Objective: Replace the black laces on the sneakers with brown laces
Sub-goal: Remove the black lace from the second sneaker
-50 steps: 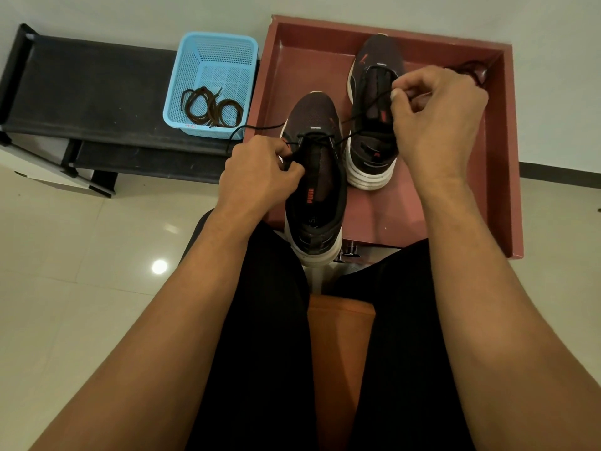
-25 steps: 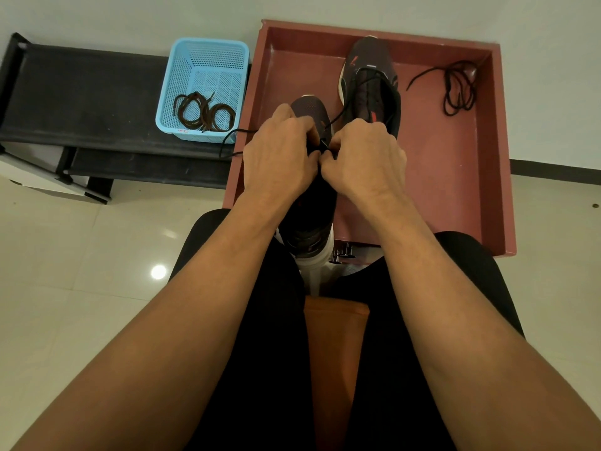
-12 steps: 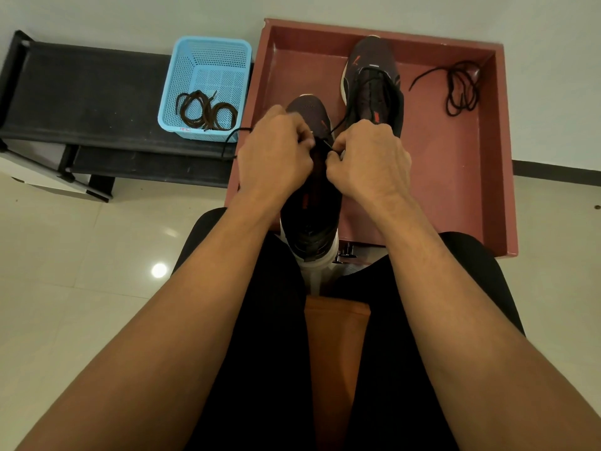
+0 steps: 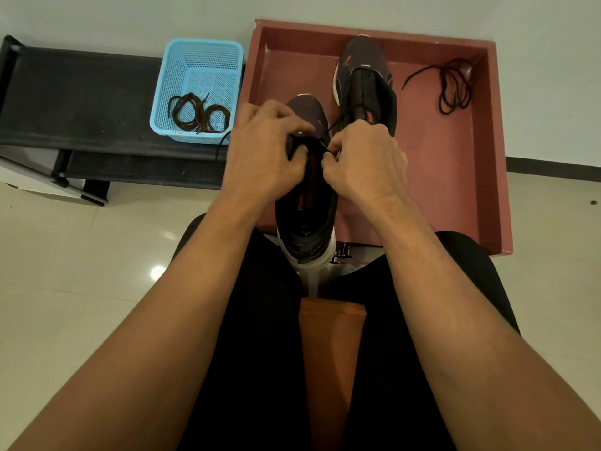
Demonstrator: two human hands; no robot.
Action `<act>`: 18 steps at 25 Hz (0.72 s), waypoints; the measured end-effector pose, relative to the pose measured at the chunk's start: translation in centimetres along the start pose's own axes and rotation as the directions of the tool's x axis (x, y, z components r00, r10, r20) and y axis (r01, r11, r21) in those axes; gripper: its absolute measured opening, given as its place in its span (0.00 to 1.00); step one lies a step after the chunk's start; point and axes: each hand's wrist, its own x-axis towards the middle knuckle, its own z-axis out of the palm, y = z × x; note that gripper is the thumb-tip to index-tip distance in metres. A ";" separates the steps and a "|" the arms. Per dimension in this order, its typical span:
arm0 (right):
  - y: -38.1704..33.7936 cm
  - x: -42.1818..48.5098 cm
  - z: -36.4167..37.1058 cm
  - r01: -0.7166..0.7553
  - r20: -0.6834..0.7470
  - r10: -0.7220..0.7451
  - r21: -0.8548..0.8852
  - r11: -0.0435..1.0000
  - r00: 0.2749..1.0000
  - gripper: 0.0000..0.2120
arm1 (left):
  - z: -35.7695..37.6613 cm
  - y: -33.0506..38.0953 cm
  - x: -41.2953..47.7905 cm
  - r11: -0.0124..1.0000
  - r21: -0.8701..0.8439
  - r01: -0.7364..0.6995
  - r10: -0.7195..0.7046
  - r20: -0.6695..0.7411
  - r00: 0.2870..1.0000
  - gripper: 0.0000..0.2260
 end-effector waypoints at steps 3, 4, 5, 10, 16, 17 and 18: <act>-0.2 -0.1 -0.2 0.011 0.000 -0.011 0.013 1.000 1.000 0.08 | 0.6 0.6 0.2 0.997 0.075 -0.004 0.002 0.026 1.000 0.10; -0.2 -0.2 -0.2 0.012 -0.003 -0.011 0.017 1.000 1.000 0.08 | 0.8 0.6 0.3 0.998 0.066 0.014 -0.015 0.018 1.000 0.09; -0.2 -0.2 -0.2 0.010 -0.004 -0.010 0.020 1.000 1.000 0.08 | 0.8 0.5 0.3 0.998 0.054 0.024 -0.024 0.014 1.000 0.08; -0.1 -0.1 -0.2 -0.008 0.005 0.008 0.015 1.000 1.000 0.08 | 0.4 -0.2 0.5 0.992 -0.100 0.076 -0.080 -0.042 0.996 0.02; 0.1 0.0 -0.3 -0.015 0.022 0.015 0.009 1.000 1.000 0.07 | -1.1 -3.1 -0.1 0.885 -0.219 0.411 -0.458 -0.247 0.854 0.04; 0.1 0.0 -0.3 -0.013 0.025 0.013 0.011 1.000 1.000 0.07 | -1.2 -3.2 -0.2 0.891 -0.190 0.413 -0.451 -0.258 0.854 0.05; 0.1 0.0 -0.4 -0.011 0.028 0.011 0.012 1.000 1.000 0.07 | -1.2 -3.0 -0.2 0.910 -0.158 0.383 -0.413 -0.266 0.871 0.07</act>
